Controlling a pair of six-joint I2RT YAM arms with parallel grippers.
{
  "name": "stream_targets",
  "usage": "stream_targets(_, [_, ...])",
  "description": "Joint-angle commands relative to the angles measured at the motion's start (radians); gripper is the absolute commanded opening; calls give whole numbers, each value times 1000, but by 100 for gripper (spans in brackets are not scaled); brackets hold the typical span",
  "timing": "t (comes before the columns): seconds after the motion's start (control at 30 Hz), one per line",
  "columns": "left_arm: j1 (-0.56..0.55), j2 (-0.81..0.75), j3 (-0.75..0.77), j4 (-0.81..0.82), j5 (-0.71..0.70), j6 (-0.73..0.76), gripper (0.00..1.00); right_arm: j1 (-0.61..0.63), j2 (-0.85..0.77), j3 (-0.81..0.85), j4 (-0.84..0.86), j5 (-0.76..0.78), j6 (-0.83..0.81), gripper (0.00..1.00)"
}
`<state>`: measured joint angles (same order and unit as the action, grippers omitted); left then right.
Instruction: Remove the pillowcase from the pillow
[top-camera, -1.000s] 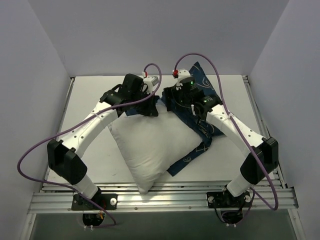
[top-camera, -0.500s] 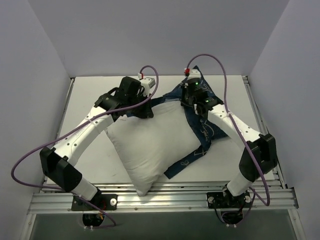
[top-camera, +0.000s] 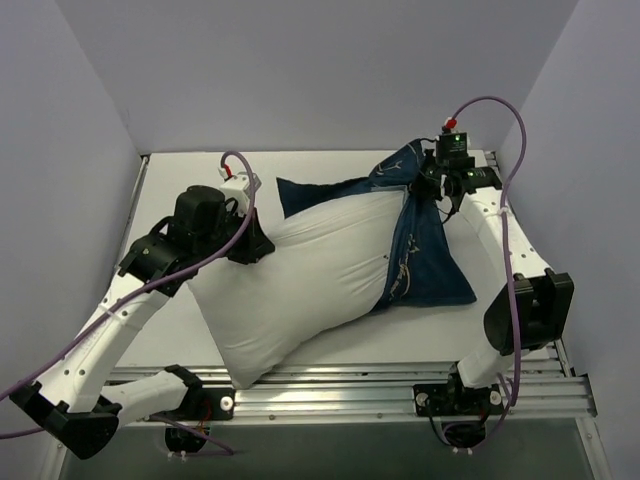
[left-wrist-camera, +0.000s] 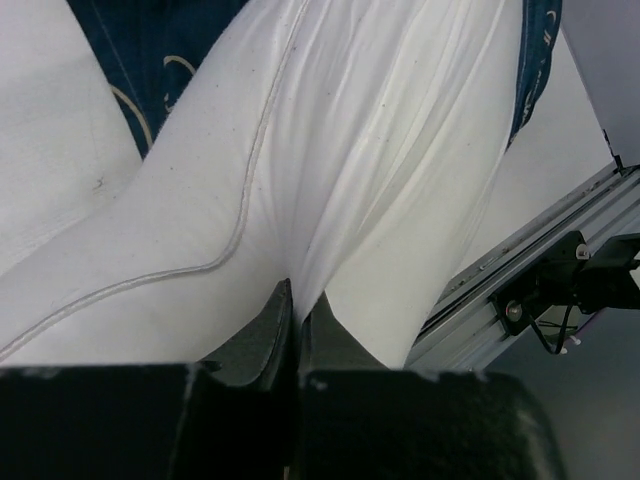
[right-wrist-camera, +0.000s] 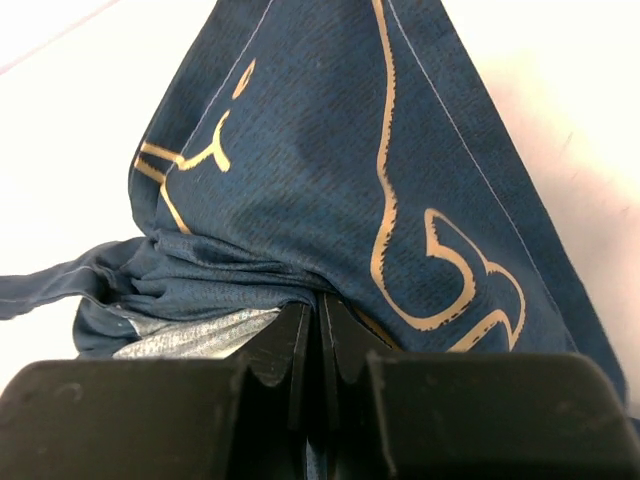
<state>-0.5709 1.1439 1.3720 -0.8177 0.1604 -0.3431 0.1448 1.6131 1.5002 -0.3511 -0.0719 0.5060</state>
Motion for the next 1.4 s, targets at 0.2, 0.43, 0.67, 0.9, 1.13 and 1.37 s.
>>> stream_targets(0.2, [85,-24,-73,-65,-191,-16,2,-48,68,40,175,32,-116,1])
stream_targets(0.43, [126,281,131,201,-214,3,7,73,-2,-1,205,-72,-101,39])
stream_targets(0.67, [86,375,302,219,-160,102,87,124,-192,-185,152,-60,-119,58])
stream_targets(0.9, [-285,211,52,317,-395,473,95,136,-464,-457,120,-66,-84,79])
stream_targets(1.13, [-504,192,-197,434,-487,497,94,134,-654,-593,97,-22,-29,100])
stream_targets(1.37, [-632,329,-277,563,-625,471,94,136,-739,-675,75,-61,-23,100])
